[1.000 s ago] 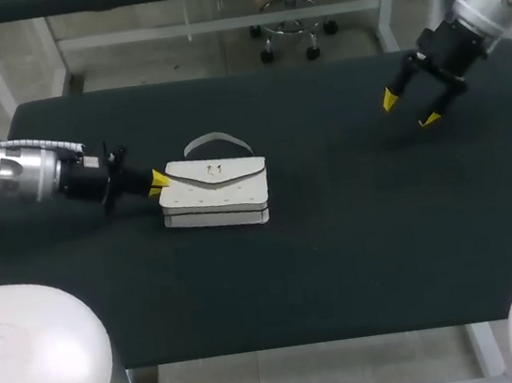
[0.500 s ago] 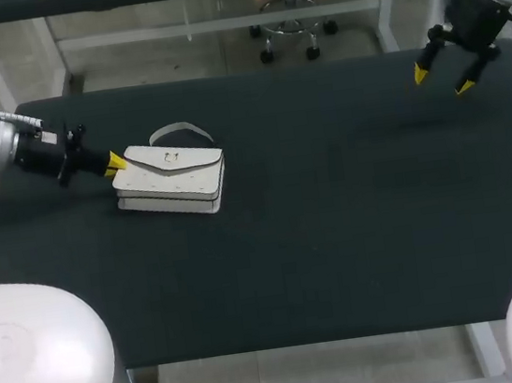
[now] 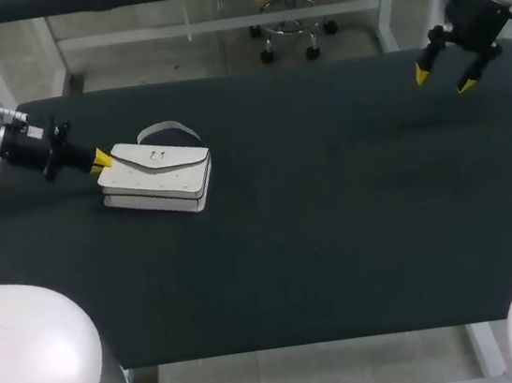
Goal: Pick up the bag, open it, inspect its contents, close it, and place it on the opposite side
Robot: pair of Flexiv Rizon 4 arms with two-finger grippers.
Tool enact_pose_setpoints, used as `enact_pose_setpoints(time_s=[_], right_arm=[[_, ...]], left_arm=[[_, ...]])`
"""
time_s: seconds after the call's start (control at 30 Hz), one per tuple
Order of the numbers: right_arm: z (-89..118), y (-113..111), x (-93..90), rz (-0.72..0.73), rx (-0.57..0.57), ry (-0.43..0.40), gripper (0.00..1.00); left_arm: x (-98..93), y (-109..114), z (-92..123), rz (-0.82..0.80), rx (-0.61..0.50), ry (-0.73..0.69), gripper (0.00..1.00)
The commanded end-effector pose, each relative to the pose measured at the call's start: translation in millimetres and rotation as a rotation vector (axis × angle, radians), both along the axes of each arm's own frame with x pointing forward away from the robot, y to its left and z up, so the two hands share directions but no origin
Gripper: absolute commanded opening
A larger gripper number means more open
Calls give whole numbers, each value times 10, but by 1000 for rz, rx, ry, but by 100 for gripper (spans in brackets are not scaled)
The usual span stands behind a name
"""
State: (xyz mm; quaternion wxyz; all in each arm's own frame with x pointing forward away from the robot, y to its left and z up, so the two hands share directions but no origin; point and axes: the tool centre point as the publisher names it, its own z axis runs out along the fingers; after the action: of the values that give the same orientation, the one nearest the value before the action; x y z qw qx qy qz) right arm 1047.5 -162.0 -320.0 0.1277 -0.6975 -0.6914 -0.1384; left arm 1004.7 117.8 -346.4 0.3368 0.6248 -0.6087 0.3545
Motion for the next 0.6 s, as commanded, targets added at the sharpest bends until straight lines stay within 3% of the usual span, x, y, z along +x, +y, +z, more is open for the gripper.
enact_pose_setpoints(time_s=[0.03,0.13,0.27,0.6], right_arm=[[2,3,-10,-1,-3,-1,100],[13,3,-9,-1,-5,-13,100],[103,-178,56,-42,-33,-71,100],[246,-435,122,-62,-96,-127,100]], left_arm=[[34,8,-5,-12,-3,9,0],[113,71,-10,-13,25,-15,0],[402,468,15,60,14,-60,0],[732,1124,32,158,6,-93,0]])
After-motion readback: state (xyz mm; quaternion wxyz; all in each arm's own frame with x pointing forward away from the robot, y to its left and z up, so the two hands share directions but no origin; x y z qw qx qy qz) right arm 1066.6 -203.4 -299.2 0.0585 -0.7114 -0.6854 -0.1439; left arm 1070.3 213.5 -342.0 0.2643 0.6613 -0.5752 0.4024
